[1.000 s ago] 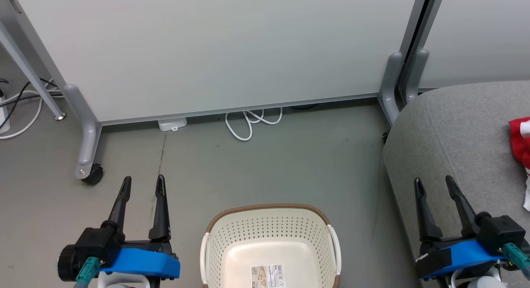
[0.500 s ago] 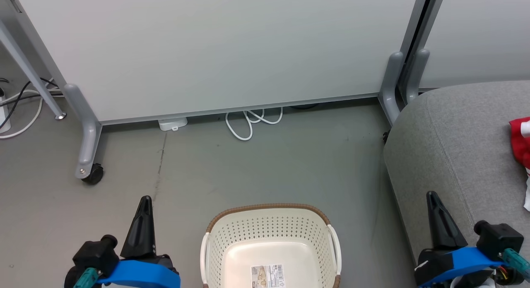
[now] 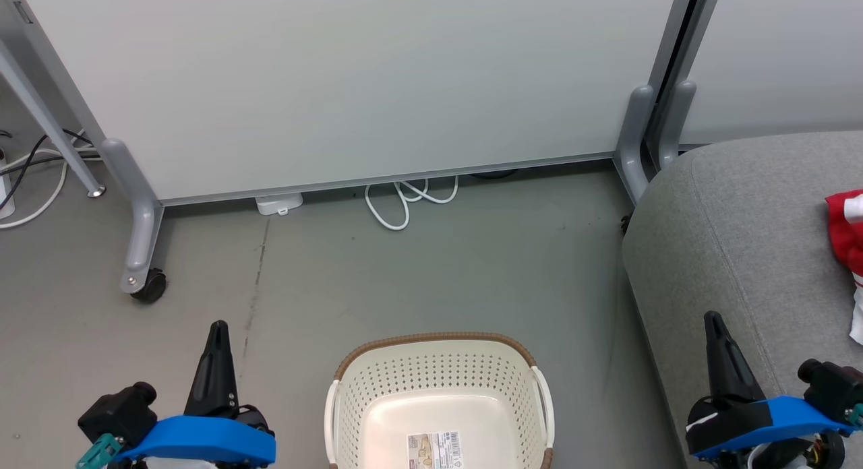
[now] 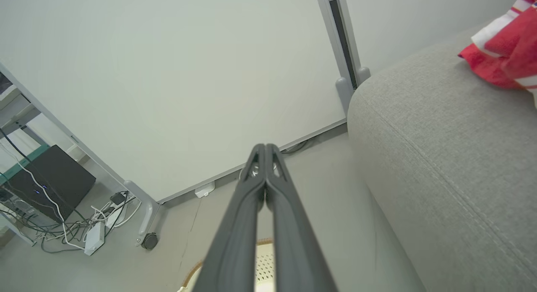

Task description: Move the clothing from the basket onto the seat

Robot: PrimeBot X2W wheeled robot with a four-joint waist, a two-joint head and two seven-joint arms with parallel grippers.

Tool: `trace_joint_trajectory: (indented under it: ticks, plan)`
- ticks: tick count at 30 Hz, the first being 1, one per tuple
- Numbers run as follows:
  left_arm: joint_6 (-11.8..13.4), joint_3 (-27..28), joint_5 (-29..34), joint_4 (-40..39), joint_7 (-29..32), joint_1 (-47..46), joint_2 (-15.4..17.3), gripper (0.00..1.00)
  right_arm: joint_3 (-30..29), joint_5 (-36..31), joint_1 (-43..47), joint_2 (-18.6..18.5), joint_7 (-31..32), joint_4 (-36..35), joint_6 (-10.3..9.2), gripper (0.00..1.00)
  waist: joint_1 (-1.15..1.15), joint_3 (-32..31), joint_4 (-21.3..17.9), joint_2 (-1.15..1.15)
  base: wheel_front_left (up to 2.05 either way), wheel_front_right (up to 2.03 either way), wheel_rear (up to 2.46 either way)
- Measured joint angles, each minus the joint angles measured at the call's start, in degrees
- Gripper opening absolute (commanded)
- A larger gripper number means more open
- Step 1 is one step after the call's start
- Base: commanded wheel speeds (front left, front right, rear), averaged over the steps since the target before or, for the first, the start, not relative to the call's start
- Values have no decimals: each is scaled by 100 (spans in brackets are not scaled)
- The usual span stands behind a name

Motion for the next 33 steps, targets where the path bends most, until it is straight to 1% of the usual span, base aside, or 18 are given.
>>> trace_joint_trajectory:
  ticks: [16,33]
  plan:
    - [0,152,-1370,-2,349,-91,3,0,-46,1427,-21,13,366,-51,-1,0,0,-17,-29,0,0,0,0]
    - [-1,268,-2581,-5,671,-159,7,0,-99,2688,-57,27,684,-85,-1,0,0,-35,-59,0,0,0,0]
